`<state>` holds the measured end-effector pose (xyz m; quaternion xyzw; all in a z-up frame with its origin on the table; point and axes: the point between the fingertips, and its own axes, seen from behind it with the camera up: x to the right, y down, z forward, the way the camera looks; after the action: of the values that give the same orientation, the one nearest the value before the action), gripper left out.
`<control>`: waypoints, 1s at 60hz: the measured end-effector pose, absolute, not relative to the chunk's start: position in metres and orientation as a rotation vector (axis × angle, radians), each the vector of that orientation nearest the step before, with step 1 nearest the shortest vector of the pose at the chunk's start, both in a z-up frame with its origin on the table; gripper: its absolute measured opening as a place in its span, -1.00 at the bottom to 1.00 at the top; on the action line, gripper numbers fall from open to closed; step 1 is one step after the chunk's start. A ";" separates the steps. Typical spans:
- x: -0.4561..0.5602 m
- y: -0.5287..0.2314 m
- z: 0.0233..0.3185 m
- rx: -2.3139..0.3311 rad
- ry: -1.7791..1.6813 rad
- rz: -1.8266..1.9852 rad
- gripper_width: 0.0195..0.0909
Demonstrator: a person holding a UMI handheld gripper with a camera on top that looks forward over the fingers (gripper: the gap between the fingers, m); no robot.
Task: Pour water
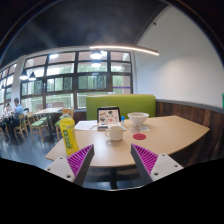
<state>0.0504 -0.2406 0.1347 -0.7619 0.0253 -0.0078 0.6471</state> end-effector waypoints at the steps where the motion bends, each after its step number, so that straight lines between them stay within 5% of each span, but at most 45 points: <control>1: 0.050 -0.241 0.135 -1.734 0.057 -0.017 0.74; 21: 0.012 -0.220 0.105 -1.784 -0.015 0.058 0.77; 36: -0.087 -0.135 0.077 -1.767 -0.142 0.135 0.81; 54: -0.132 -0.028 0.086 -1.670 -0.096 -0.015 0.76; 55: -0.133 -0.026 0.087 -1.668 -0.090 -0.026 0.71; 59: -0.141 -0.028 0.082 -1.687 -0.088 -0.090 -0.36; 60: -0.142 -0.028 0.085 -1.666 -0.076 -0.085 -0.36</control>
<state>-0.1424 -0.0281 0.0851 -0.7395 -0.0339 -0.0375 0.6713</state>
